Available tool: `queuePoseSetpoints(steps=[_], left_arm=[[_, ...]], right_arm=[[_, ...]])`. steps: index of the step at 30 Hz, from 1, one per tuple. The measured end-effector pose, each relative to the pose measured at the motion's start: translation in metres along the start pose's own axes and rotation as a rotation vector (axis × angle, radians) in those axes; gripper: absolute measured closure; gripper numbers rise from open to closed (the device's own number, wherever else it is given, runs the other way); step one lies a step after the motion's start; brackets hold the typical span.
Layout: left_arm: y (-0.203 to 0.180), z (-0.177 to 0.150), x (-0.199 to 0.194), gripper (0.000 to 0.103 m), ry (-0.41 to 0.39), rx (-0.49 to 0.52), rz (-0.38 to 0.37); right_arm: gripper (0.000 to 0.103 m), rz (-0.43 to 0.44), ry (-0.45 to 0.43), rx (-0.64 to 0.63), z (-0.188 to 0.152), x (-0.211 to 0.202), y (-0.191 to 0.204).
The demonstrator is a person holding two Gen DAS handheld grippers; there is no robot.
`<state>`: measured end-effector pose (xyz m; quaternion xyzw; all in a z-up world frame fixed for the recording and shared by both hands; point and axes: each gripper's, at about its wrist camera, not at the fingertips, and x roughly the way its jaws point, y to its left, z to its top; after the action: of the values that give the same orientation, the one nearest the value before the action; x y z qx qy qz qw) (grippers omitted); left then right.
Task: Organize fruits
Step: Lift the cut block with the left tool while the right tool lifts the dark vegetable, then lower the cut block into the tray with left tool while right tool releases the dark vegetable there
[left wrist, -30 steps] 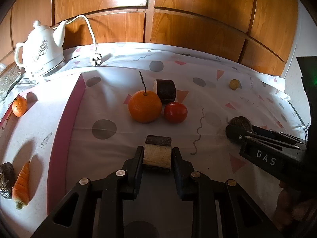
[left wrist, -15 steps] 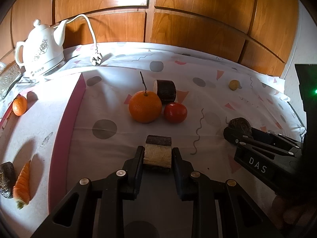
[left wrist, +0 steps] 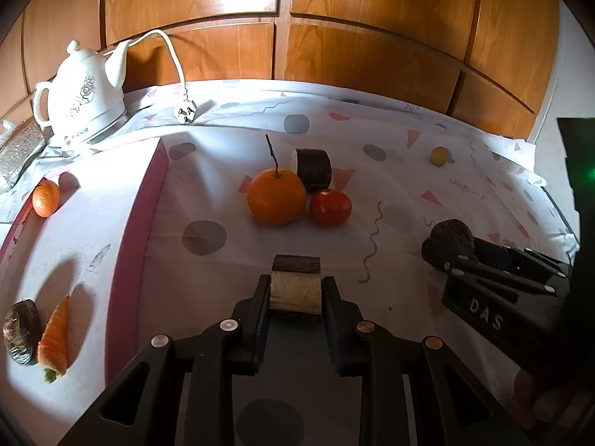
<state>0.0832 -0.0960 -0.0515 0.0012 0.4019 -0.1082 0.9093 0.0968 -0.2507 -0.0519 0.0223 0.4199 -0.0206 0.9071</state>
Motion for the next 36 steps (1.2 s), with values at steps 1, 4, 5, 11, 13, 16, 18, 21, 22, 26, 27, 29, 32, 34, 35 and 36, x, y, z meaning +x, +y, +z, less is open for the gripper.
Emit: queuePoseSetpoints(steps=[1, 4, 5, 11, 13, 16, 18, 21, 22, 26, 27, 29, 32, 34, 35, 36], left_arm=[[0.000, -0.001, -0.001, 0.077, 0.002, 0.003, 0.001], [0.000, -0.002, -0.007, 0.077, 0.015, -0.001, -0.017], [0.001, -0.003, -0.010, 0.078, 0.016, -0.006, -0.029], [0.004, -0.003, -0.033, 0.078, -0.020, 0.029, -0.038], [0.010, -0.002, -0.037, 0.078, -0.016, 0.013, -0.045], [0.020, 0.000, -0.048, 0.078, -0.037, -0.004, -0.036], [0.030, 0.003, -0.056, 0.078, -0.048, -0.028, -0.040], [0.047, 0.008, -0.067, 0.078, -0.069, -0.063, -0.022], [0.052, 0.010, -0.070, 0.078, -0.074, -0.074, -0.013], [0.077, 0.016, -0.081, 0.078, -0.093, -0.107, 0.047], [0.086, 0.017, -0.084, 0.078, -0.099, -0.122, 0.072], [0.102, 0.018, -0.088, 0.078, -0.106, -0.150, 0.103], [0.123, 0.019, -0.091, 0.078, -0.113, -0.186, 0.155], [0.139, 0.018, -0.093, 0.078, -0.119, -0.212, 0.183], [0.144, 0.018, -0.094, 0.078, -0.122, -0.219, 0.200], [0.151, 0.018, -0.094, 0.078, -0.123, -0.226, 0.216]], right_arm=[[0.061, 0.003, 0.001, -0.005, -0.002, -0.003, 0.002], [0.061, 0.022, 0.000, -0.023, -0.010, -0.011, 0.008], [0.061, 0.024, 0.000, -0.032, -0.013, -0.013, 0.011], [0.061, 0.054, -0.001, -0.046, -0.023, -0.021, 0.021], [0.061, 0.070, 0.005, -0.040, -0.023, -0.022, 0.022], [0.061, 0.091, 0.009, -0.040, -0.022, -0.025, 0.027], [0.061, 0.107, 0.004, -0.040, -0.020, -0.028, 0.031], [0.061, 0.143, -0.013, -0.042, -0.013, -0.036, 0.038], [0.061, 0.161, -0.018, -0.041, -0.011, -0.039, 0.041], [0.061, 0.226, -0.027, -0.062, -0.001, -0.047, 0.060], [0.061, 0.243, -0.026, -0.074, 0.002, -0.047, 0.066], [0.061, 0.287, -0.022, -0.097, 0.007, -0.049, 0.080], [0.061, 0.340, -0.020, -0.123, 0.012, -0.051, 0.100], [0.061, 0.381, -0.013, -0.139, 0.016, -0.052, 0.116], [0.061, 0.404, -0.009, -0.147, 0.018, -0.052, 0.124], [0.061, 0.419, -0.007, -0.154, 0.019, -0.052, 0.131]])
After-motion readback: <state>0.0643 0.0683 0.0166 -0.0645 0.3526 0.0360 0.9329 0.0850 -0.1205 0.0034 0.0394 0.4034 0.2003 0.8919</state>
